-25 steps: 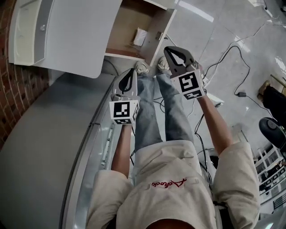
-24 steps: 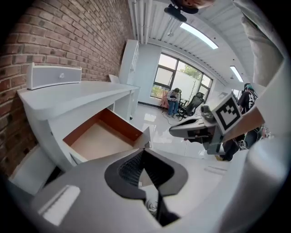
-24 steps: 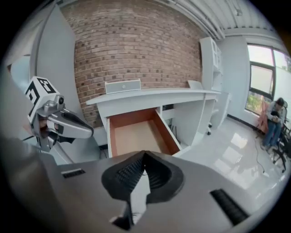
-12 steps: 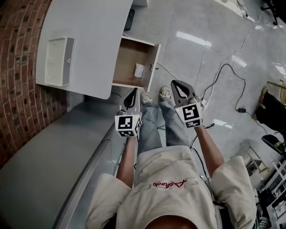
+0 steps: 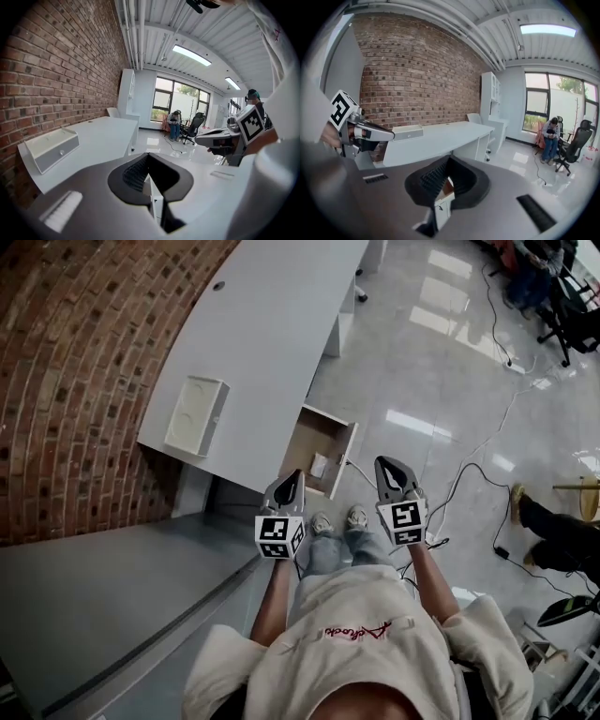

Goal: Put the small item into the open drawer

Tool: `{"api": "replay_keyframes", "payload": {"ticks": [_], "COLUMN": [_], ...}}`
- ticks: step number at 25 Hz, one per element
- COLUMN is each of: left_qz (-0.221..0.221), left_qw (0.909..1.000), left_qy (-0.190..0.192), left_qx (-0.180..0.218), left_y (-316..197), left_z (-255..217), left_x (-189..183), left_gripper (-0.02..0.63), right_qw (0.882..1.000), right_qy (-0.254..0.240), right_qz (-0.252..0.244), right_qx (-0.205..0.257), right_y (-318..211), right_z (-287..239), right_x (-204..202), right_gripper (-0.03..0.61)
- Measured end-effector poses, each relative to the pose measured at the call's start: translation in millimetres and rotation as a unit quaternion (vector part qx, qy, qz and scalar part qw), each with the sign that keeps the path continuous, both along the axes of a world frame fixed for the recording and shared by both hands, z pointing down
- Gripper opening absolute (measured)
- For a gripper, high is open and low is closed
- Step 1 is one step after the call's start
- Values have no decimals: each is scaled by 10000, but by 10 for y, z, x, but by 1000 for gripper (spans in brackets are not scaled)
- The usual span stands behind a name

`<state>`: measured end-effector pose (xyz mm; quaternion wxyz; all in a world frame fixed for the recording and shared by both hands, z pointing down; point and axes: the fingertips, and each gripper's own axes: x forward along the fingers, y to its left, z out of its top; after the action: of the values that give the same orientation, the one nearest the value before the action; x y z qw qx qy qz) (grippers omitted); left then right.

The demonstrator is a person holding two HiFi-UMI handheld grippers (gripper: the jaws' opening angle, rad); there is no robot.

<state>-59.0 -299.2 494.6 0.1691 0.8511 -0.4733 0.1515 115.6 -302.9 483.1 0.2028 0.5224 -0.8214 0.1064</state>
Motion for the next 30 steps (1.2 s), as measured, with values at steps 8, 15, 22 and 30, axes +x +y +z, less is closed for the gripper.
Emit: {"api": "replay_keyframes", "payload": {"ticks": [8,15,22,30], "left_qz": [-237,-377,-466,-565], "left_qw": [9982,9937,9903,9907], "left_qy": [-27,-134,-162,-103], "left_qx": [552,1050,1303,1233], "left_y": [-166,-336,-454,-428], "left_z": [-700,-1234,-1459,-1375], "left_x": [-251,-449,-572,-579], "left_gripper": [9,9,9,9], "right_qw": [9976,9939,9915,9929], "right_qy": [-127,-230,-218,-138], "right_qz": [41,85,110,73], "right_qx": [676,1079,1279,1178], "right_y": [-287,-419,-509,-476], "right_z": [-748,-1183,-1366,-1322], "right_x": [-142,-168,-178,-152], "right_gripper": [12,12,12,12]}}
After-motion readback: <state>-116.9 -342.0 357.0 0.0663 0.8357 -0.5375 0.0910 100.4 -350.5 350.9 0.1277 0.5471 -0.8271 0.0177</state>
